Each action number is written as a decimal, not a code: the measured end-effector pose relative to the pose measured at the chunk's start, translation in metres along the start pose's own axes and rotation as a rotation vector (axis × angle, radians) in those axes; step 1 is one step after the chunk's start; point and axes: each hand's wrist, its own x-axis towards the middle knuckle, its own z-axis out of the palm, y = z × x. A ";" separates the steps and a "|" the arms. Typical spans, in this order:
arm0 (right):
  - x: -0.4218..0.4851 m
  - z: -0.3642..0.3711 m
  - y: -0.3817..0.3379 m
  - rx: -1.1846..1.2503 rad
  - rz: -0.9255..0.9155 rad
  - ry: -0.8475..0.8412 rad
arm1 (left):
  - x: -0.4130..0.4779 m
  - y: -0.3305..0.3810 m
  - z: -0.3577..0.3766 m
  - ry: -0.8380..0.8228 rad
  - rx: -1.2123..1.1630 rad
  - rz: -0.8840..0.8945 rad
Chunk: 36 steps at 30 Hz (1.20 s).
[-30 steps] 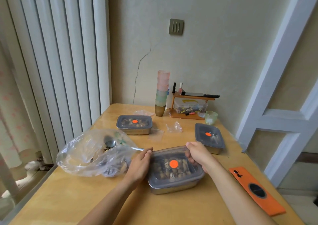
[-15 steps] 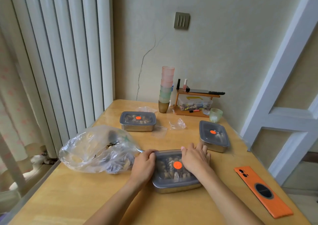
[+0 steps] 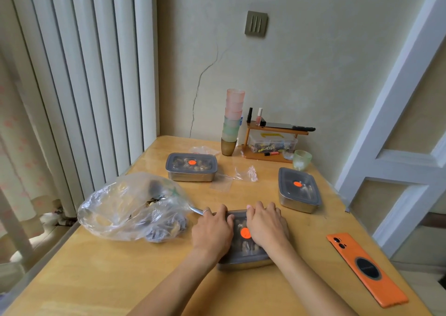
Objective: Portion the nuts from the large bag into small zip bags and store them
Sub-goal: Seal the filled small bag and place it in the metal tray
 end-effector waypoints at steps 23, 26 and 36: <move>0.034 0.001 -0.005 0.107 -0.021 0.023 | 0.041 0.013 -0.005 -0.059 -0.107 -0.029; 0.040 0.000 -0.009 0.098 -0.039 -0.046 | 0.042 0.017 0.001 0.001 0.042 0.028; 0.037 0.001 -0.010 0.077 -0.081 0.008 | 0.045 0.017 0.005 0.006 0.129 0.058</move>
